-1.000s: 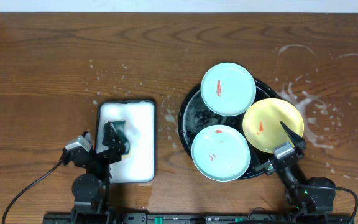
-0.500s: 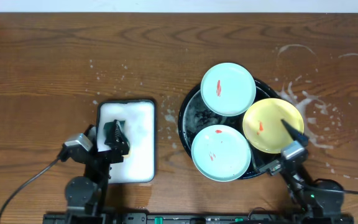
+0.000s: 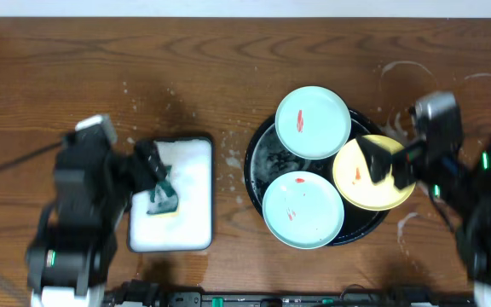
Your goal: Clean dirty plates on tray and stack at the side
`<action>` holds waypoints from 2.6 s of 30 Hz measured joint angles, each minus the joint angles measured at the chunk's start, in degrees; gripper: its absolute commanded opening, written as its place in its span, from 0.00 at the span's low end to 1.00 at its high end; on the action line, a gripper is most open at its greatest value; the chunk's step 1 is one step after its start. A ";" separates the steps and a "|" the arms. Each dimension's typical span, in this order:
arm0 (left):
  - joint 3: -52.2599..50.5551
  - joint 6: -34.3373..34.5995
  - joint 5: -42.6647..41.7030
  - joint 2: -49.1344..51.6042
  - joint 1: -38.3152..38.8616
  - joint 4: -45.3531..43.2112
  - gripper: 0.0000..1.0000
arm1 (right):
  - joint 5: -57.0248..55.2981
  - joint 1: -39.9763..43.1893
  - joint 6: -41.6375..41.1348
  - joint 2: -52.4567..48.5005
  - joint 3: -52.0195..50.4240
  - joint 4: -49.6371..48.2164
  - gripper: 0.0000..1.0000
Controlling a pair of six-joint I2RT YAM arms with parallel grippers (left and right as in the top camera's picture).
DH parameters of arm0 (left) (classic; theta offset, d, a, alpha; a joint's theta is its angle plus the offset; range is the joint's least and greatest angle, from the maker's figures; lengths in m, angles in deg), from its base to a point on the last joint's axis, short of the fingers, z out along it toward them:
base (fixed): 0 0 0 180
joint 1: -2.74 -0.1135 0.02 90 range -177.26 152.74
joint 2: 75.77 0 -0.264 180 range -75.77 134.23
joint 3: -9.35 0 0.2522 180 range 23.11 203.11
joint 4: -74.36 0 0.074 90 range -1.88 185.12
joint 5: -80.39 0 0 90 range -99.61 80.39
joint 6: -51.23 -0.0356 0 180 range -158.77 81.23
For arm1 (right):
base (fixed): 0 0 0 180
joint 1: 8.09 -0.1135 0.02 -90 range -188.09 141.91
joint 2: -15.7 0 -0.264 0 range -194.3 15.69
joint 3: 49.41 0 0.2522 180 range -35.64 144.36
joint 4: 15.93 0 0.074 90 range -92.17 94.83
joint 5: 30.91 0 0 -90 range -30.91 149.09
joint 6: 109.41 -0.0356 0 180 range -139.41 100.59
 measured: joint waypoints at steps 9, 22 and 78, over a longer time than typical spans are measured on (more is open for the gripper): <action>0.02 -1.20 0.52 17.66 0.00 8.72 0.75 | 1.07 0.00 -1.09 -18.01 6.45 5.29 0.99; -1.73 -2.27 1.55 48.04 0.00 2.86 0.57 | 4.57 0.00 -4.39 -22.84 6.45 6.25 0.99; 0.50 -2.51 -7.28 48.96 3.43 2.84 0.08 | 3.02 -2.05 -8.44 -23.47 8.07 6.34 0.67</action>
